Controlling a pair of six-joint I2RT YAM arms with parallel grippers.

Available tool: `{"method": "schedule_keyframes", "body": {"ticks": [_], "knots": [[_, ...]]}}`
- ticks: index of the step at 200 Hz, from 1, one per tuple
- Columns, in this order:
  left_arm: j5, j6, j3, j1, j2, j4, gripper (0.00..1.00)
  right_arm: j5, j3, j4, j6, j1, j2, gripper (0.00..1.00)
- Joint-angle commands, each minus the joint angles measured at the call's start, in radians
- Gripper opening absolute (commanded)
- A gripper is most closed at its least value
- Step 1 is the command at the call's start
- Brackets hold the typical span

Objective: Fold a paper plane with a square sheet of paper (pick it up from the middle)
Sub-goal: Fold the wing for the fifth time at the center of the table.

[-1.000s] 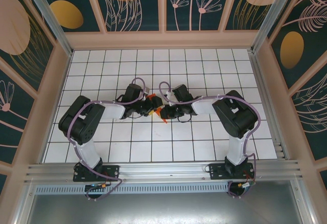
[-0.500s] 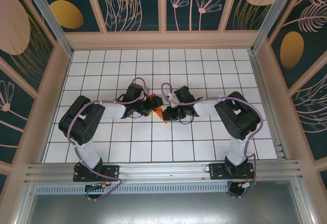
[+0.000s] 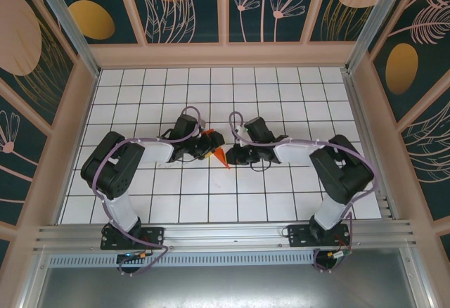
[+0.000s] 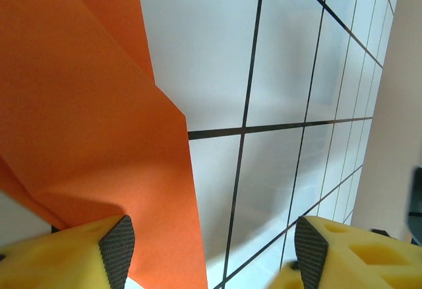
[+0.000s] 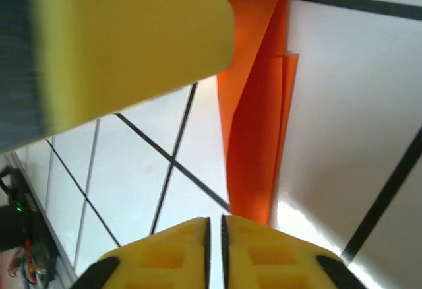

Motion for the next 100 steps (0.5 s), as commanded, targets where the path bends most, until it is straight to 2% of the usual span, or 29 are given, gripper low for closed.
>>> {"method": "schedule_keyframes", "body": {"ticks": [1,28,100], "knots": [[-0.098,0.003,0.003,0.011,0.03,-0.082,0.68,0.051,-0.028,-0.016,0.079,0.018,-0.054,0.09],[-0.105,-0.006,0.001,0.011,0.03,-0.081,0.67,0.076,-0.011,0.025,0.157,0.06,-0.038,0.0],[-0.095,-0.023,-0.008,0.011,0.033,-0.065,0.67,0.121,0.096,0.059,0.216,0.084,0.12,0.0]]}}
